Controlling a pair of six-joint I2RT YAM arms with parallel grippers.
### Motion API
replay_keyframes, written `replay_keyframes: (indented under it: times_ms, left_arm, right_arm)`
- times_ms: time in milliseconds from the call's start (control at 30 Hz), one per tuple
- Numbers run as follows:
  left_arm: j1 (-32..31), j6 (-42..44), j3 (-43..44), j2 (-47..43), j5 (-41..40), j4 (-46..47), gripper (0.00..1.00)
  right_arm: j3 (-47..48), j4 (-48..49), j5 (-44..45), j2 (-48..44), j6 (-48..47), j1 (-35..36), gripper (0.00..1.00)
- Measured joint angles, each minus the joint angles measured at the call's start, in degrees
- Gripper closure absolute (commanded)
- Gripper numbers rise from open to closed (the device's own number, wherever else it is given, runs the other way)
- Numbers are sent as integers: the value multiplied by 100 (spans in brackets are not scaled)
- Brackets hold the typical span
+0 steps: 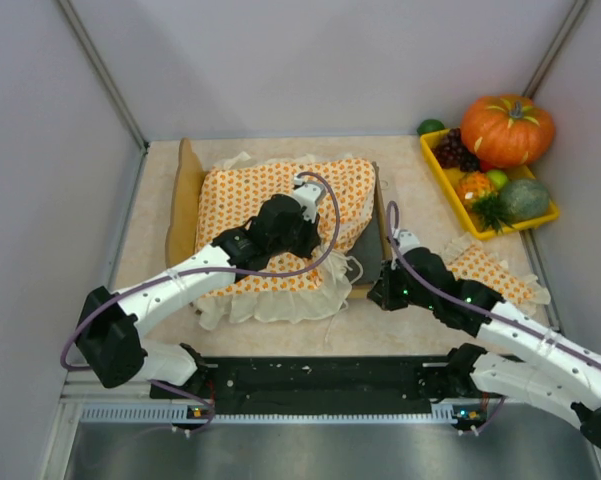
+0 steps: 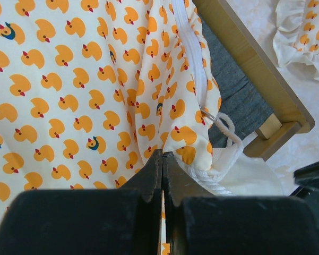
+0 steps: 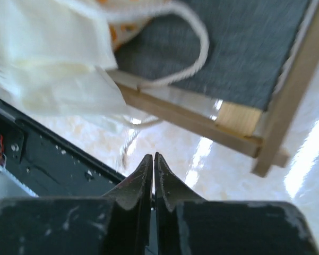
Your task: Set up the pet bed
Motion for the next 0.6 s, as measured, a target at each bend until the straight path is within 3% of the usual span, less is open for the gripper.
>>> replay_keyframes:
  times_ms: [233, 600]
  left_arm:
    - [0, -4, 31, 0, -101, -9, 100]
    - [74, -2, 116, 199, -286, -66, 100]
  right_arm:
    - [-407, 216, -144, 922, 424, 278, 100]
    - [-400, 1410, 1198, 2249, 522, 306, 96]
